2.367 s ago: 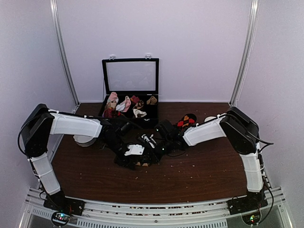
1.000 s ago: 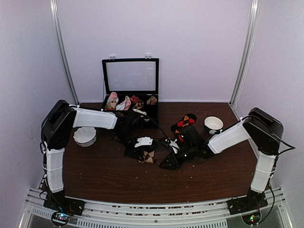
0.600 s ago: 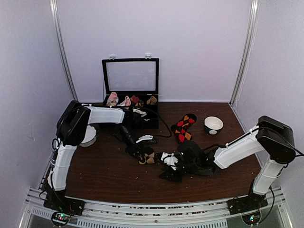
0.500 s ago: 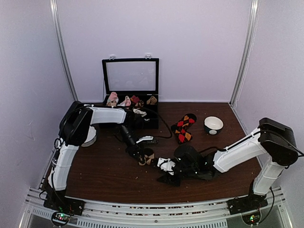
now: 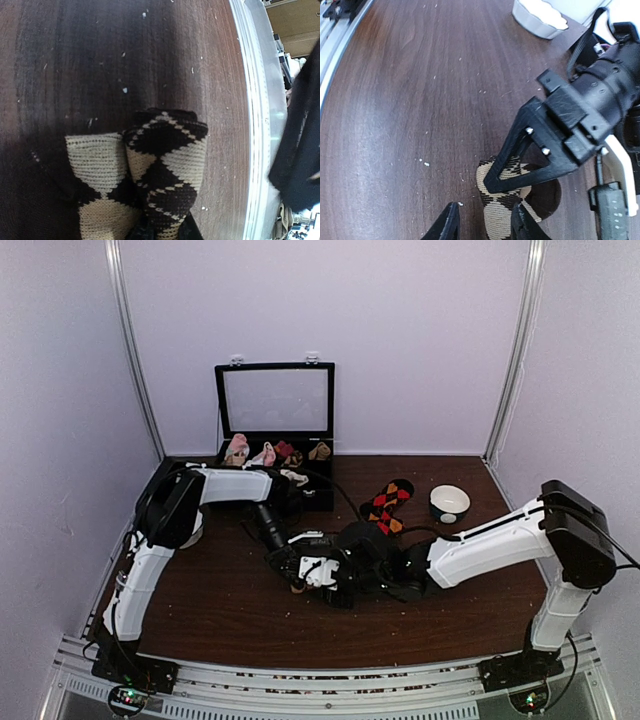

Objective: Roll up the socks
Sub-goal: Roll the sock at the center of the board.

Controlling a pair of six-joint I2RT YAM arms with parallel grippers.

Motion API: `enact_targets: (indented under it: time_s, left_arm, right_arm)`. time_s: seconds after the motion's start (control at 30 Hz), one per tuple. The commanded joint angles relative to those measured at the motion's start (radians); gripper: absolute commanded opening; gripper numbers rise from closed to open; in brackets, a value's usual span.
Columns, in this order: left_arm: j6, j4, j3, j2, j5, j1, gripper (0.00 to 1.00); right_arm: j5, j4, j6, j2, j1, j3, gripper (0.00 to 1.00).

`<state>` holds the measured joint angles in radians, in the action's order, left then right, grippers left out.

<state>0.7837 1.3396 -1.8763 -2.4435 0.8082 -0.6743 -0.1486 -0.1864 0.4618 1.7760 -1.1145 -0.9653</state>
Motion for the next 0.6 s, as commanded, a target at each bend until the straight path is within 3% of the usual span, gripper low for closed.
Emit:
enact_targets:
  time_s: [0.0, 0.37, 0.43, 0.57]
  left_arm:
    - [-0.015, 0.007, -0.008, -0.053, -0.087, -0.002, 0.12]
    - [0.002, 0.028, -0.026, -0.068, -0.079, -0.002, 0.18]
    - [0.013, 0.036, -0.025, -0.064, -0.068, -0.002, 0.23]
    - [0.016, 0.0, 0.014, -0.016, -0.067, 0.0, 0.43]
  right_arm:
    - [-0.014, 0.049, 0.047, 0.063, 0.022, -0.039, 0.35]
    - [-0.032, 0.084, 0.064, 0.203, 0.075, -0.117, 0.33]
    - [-0.038, 0.095, 0.06, 0.223, 0.079, -0.121, 0.32]
    - [-0.052, 0.161, 0.045, 0.281, 0.095, -0.137, 0.26]
